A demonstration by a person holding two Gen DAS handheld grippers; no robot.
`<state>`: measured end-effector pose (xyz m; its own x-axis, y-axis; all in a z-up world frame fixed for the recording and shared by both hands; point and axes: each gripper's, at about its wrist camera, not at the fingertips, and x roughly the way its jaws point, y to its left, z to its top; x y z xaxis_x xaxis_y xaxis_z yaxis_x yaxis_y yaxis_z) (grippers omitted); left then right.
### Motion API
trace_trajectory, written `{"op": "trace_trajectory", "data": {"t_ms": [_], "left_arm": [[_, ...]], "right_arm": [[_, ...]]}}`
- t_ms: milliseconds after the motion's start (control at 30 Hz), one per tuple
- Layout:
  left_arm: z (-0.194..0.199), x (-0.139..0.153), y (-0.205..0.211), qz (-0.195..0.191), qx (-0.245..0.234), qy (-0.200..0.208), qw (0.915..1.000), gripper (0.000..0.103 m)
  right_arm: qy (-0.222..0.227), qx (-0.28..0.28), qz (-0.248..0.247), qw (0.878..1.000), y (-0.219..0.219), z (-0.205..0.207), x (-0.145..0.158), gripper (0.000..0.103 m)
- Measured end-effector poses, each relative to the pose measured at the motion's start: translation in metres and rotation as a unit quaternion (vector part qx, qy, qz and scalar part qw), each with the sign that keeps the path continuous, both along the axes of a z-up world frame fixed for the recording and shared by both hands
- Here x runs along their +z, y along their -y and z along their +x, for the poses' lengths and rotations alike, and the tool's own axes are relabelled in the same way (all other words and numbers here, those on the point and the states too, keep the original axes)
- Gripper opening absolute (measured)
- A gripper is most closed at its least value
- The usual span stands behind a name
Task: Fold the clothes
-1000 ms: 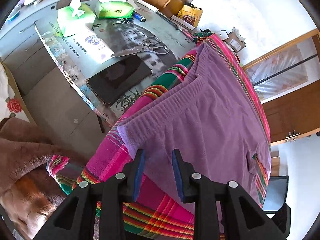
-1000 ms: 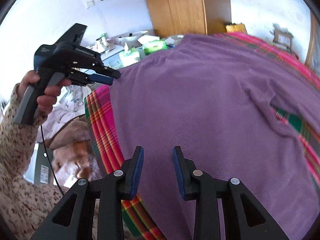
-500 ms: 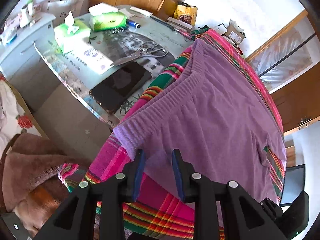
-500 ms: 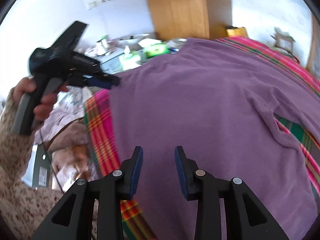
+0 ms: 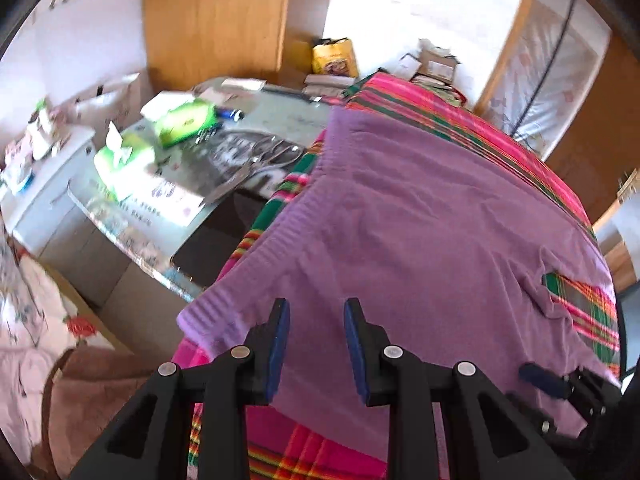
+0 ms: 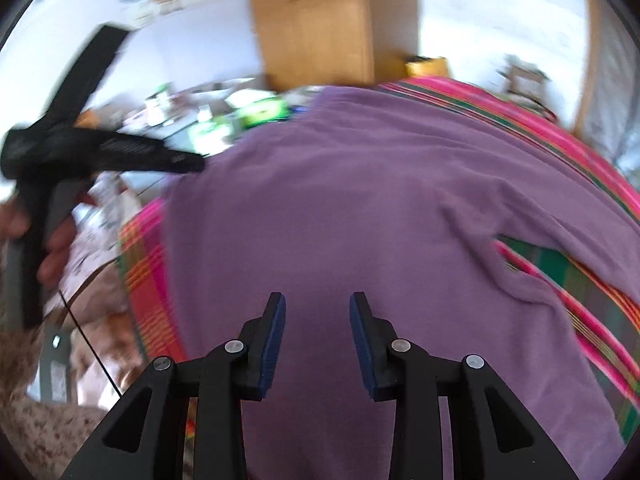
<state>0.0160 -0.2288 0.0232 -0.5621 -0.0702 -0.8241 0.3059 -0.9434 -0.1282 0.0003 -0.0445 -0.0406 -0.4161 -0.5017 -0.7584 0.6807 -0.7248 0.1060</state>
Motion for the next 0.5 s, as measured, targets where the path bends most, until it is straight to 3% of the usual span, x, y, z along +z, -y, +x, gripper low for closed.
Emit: {"op": "trace_trajectory", "data": {"t_ms": [100, 333, 500], "left_arm": [[-0.004, 0.001, -0.010, -0.018, -0.017, -0.005, 0.9997, 0.029], [-0.015, 0.002, -0.019, -0.037, -0.042, -0.014, 0.9983, 0.028], [-0.028, 0.005, -0.021, -0.053, -0.052, -0.021, 0.9970, 0.028]], "right_arm": [[0.024, -0.003, 0.002, 1.000, 0.001, 0.000, -0.010, 0.037], [-0.043, 0.003, 0.029, 0.999, 0.018, 0.027, -0.015, 0.048], [-0.037, -0.002, 0.019, 0.999, 0.018, 0.024, -0.015, 0.049]]}}
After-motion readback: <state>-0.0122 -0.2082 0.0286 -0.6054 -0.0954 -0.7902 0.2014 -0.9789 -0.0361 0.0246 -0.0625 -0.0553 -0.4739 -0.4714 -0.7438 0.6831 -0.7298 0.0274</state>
